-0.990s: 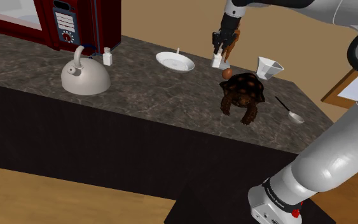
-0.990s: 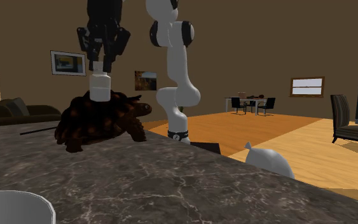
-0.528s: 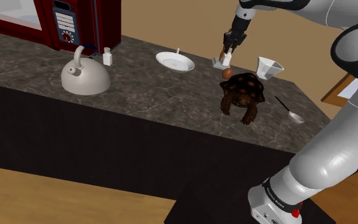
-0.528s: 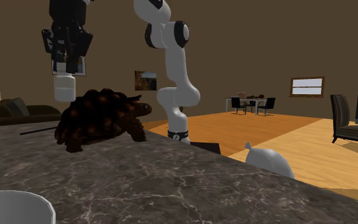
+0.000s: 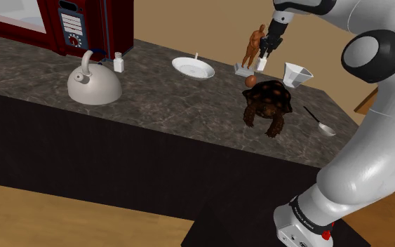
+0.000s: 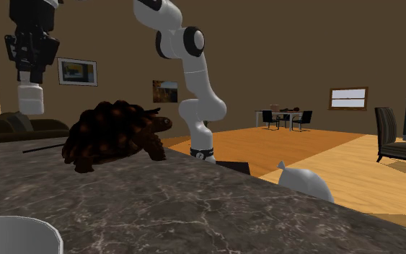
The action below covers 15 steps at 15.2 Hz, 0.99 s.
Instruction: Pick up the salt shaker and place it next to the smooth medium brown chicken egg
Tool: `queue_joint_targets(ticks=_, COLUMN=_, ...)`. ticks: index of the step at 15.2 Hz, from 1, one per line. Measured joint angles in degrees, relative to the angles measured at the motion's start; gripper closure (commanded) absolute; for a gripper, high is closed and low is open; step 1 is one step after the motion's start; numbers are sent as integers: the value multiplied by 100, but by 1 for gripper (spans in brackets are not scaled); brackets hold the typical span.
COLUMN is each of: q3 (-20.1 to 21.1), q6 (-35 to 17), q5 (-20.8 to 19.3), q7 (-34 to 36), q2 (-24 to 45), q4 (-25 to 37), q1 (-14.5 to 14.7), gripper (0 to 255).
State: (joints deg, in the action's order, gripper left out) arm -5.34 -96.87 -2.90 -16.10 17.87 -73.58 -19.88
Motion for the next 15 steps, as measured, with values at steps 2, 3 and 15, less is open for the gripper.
queue_joint_targets(ticks=2, q3=-34, q6=-58, q5=32, q7=-116, q2=123, q4=68, q1=-86, gripper=255)
queue_joint_targets(ticks=3, q3=-36, q6=-134, q5=33, q7=-121, q2=124, q4=-5, q1=-91, gripper=255)
queue_joint_targets(ticks=15, q3=-36, q6=-1093, q5=13, q7=-79, q2=29, q4=-1060, q1=-87, gripper=255)
